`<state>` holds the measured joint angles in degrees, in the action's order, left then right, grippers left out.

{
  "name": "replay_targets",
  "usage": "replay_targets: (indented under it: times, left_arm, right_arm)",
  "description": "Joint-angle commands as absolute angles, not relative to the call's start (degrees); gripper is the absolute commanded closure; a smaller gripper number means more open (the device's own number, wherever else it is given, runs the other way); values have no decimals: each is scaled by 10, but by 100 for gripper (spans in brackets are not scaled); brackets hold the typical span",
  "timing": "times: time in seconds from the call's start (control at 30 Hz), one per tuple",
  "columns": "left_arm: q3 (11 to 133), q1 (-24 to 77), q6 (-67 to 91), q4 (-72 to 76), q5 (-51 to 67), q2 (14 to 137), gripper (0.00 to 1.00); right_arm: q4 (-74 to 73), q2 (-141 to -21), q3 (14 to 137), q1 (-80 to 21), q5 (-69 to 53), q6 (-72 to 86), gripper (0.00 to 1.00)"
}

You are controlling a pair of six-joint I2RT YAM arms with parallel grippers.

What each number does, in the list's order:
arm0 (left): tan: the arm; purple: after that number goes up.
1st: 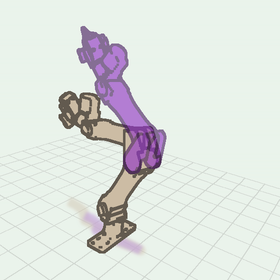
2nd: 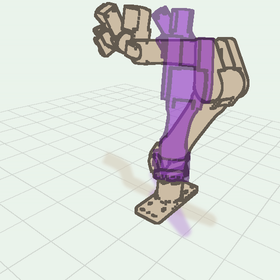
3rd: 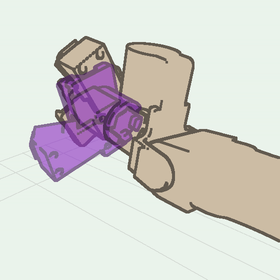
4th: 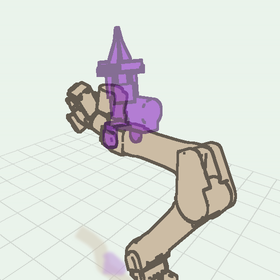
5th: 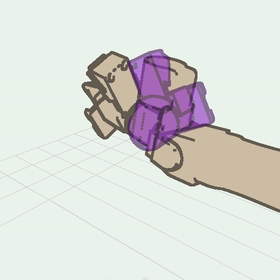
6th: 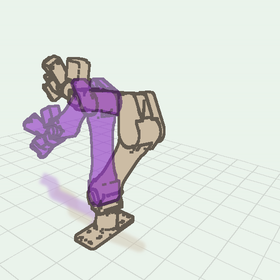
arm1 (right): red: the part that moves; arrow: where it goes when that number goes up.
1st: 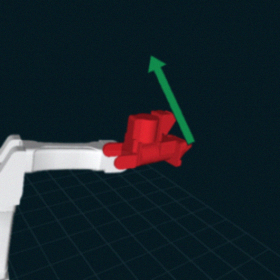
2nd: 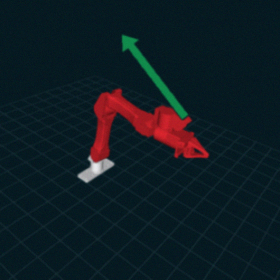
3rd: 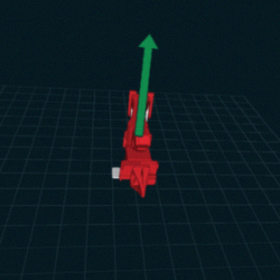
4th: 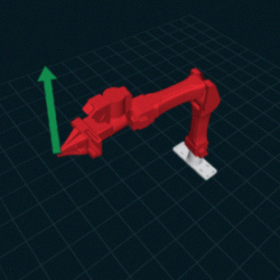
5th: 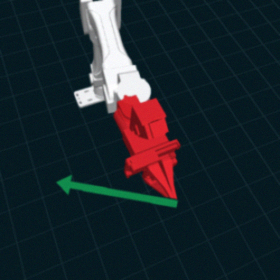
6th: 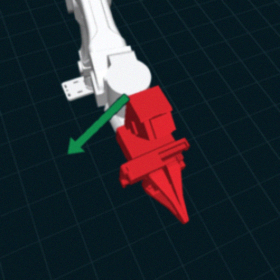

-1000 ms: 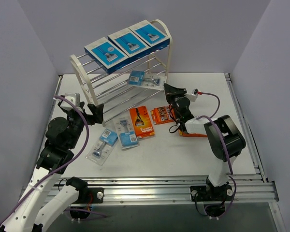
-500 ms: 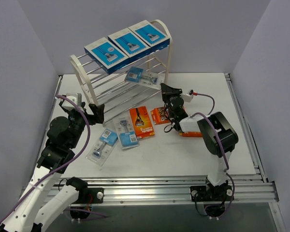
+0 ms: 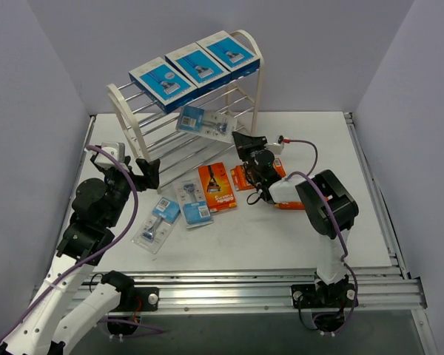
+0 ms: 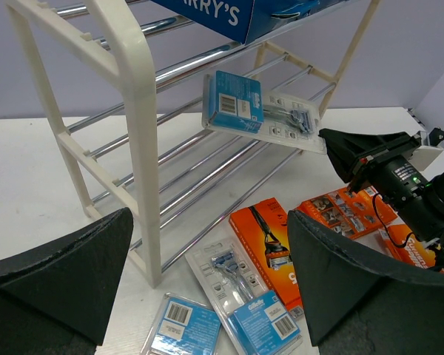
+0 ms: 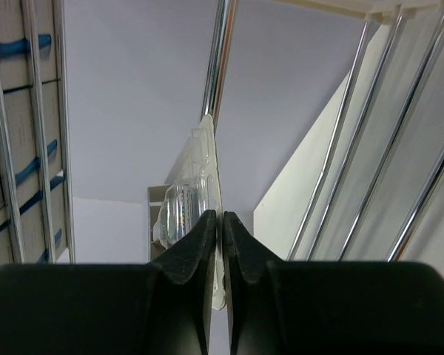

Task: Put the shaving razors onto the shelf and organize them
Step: Place the shaving razor onto shelf

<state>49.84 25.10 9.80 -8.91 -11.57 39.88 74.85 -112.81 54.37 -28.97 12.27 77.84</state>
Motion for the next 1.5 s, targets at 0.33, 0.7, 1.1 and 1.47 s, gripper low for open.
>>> replay_targets:
  times: [0.33, 0.7, 1.1, 1.47]
  left_arm:
    - [508, 254, 91, -78, -113, 396, 6]
    - [509, 254, 91, -79, -114, 396, 6]
    - [510, 254, 91, -78, -115, 394, 6]
    - [509, 254, 91, -79, -113, 394, 6]
  right_arm:
    - [864, -1103, 574, -308, 11, 773, 75]
    - [838, -1092, 590, -309, -30, 746, 66]
    - [686, -1075, 652, -301, -81, 689, 85]
    - [683, -1063, 639, -293, -89, 701, 100]
